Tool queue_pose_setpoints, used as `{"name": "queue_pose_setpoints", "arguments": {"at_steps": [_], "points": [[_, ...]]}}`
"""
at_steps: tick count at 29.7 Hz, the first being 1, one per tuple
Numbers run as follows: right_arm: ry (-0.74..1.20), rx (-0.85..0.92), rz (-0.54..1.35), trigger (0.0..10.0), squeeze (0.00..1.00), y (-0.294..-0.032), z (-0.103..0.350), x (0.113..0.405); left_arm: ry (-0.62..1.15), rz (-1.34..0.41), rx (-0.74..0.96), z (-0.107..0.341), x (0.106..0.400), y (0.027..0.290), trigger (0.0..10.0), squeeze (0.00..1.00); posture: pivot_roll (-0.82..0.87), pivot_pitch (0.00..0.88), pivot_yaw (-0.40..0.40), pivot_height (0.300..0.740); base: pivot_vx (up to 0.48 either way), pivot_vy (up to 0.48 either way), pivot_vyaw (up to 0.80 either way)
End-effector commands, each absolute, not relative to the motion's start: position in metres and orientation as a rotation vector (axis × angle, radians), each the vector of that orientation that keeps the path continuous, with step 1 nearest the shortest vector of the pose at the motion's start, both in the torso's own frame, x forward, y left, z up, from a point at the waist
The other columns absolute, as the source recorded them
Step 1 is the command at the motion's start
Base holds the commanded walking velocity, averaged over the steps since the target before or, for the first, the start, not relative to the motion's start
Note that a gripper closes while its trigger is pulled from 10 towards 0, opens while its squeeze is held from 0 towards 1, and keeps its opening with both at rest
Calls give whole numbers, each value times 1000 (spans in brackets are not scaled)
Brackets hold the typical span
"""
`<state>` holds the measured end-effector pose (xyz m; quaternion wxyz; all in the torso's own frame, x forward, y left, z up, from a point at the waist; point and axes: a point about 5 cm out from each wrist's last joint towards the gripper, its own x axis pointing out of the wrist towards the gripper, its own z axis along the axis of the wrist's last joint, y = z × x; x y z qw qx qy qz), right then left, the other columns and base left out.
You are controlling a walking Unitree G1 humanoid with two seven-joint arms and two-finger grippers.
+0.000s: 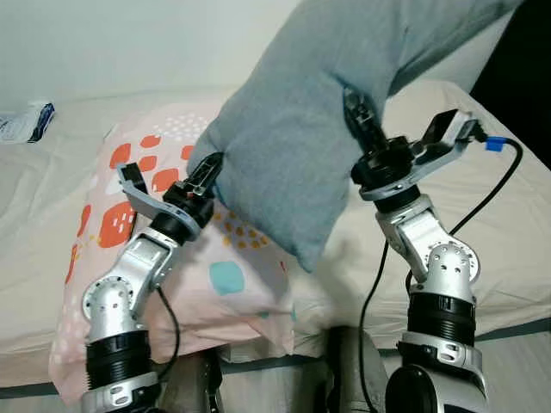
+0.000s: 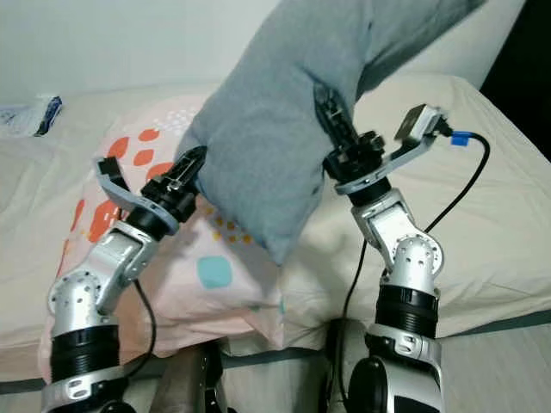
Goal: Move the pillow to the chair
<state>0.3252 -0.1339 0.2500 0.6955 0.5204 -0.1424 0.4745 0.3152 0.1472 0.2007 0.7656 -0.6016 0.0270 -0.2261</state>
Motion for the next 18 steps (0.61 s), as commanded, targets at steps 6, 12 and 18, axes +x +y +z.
{"name": "queue_pose_setpoints", "arguments": {"at_steps": [6,12,18], "points": [[-279,1126,1105,0,0,-121,253,324,55,-523,-1273,205,317,144,0,0,42,133,34,572,0,0,0],[-228,1058,1023,0,0,-121,245,328,44,-483,-1216,205,320,147,0,0,39,131,32,572,0,0,0],[-125,837,864,0,0,-121,229,339,38,-463,-1116,206,320,145,0,0,36,133,30,572,0,0,0]]}}
